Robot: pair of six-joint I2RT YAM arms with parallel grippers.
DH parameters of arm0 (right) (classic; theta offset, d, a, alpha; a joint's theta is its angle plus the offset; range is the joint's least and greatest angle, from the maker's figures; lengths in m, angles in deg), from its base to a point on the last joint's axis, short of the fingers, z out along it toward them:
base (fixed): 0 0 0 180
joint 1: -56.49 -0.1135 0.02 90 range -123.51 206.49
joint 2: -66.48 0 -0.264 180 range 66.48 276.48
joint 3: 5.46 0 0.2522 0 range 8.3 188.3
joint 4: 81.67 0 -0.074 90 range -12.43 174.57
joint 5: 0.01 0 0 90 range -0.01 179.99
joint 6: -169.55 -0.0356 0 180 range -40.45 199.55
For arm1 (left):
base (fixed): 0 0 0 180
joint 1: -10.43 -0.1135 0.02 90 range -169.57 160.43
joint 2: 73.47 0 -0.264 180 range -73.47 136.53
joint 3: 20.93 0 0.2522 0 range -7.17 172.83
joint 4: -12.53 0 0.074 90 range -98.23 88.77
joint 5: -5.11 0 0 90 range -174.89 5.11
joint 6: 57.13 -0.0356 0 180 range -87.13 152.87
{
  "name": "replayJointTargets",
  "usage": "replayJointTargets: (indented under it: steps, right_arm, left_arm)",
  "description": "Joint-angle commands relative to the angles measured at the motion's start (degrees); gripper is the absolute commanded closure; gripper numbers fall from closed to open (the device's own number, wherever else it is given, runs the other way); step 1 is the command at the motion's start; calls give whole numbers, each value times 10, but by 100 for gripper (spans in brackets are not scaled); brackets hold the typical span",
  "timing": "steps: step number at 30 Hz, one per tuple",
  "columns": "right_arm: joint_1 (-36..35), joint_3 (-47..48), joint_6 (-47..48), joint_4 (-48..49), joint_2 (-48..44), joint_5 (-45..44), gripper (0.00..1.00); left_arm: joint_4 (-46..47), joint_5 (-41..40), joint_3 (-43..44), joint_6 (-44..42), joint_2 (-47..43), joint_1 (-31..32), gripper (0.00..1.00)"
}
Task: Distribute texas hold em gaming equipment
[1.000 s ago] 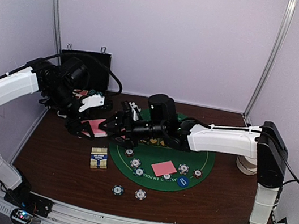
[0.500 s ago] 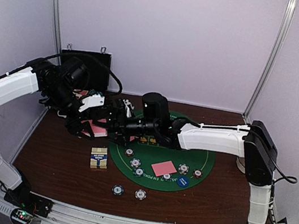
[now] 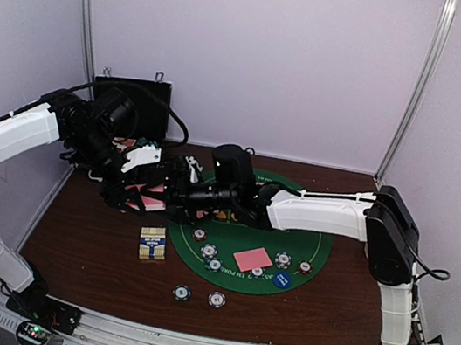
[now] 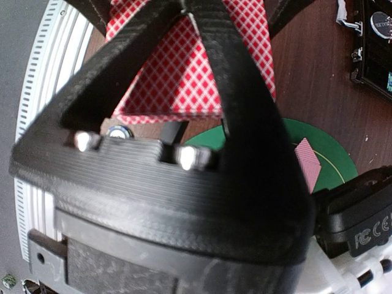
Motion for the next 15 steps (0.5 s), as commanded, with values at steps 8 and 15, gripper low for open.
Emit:
replayJointTargets:
  steps: [8, 15]
  right_arm:
    - [24, -50, 0, 1, -20, -16, 48]
    - [31, -82, 9, -3, -54, -10, 55]
  left_arm:
    - [12, 18, 15, -7, -17, -1, 100]
    - [13, 18, 13, -7, -18, -1, 100]
